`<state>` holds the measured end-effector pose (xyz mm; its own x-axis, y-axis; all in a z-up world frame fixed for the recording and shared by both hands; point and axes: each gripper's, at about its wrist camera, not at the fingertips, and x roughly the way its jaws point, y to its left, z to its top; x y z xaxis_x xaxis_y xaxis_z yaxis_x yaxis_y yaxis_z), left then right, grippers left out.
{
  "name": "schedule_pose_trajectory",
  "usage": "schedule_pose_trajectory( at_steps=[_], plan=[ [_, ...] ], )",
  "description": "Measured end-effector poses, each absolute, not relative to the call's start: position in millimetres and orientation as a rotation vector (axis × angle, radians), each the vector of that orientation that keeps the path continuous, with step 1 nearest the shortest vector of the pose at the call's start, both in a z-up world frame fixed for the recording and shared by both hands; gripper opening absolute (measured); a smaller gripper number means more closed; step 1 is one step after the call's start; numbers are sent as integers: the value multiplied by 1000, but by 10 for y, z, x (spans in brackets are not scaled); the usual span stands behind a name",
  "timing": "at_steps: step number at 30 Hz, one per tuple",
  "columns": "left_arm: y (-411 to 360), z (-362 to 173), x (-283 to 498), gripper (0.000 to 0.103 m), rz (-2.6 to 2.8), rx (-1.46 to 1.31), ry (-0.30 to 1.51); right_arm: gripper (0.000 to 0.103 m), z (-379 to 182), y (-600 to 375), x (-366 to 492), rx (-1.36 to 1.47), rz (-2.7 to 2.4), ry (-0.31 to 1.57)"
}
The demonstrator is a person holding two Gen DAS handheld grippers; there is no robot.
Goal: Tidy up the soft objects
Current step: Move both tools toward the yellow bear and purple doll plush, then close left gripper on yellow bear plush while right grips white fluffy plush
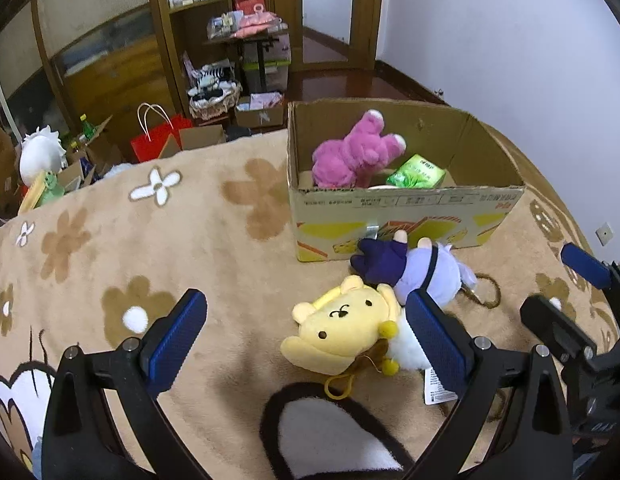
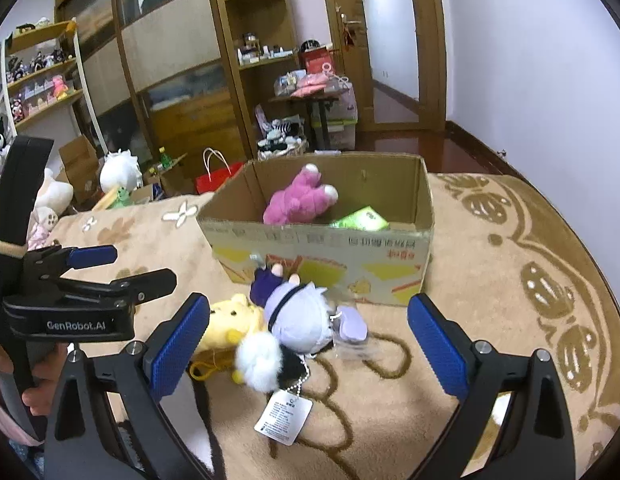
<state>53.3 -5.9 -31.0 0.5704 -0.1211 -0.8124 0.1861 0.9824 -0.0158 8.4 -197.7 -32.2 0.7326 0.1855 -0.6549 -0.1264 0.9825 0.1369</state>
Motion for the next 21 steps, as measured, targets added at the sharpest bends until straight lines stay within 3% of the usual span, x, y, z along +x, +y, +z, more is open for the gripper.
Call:
schedule_pose_trajectory(
  at_steps=[15,21],
  plan=[
    [-145,-774,857,99,-238,30,1120,103,-785,-1637,262,-12,229,840],
    [-159,-924,983,99,-257,2,1172,97,-962,-1497,349,-34,280,906]
  ],
)
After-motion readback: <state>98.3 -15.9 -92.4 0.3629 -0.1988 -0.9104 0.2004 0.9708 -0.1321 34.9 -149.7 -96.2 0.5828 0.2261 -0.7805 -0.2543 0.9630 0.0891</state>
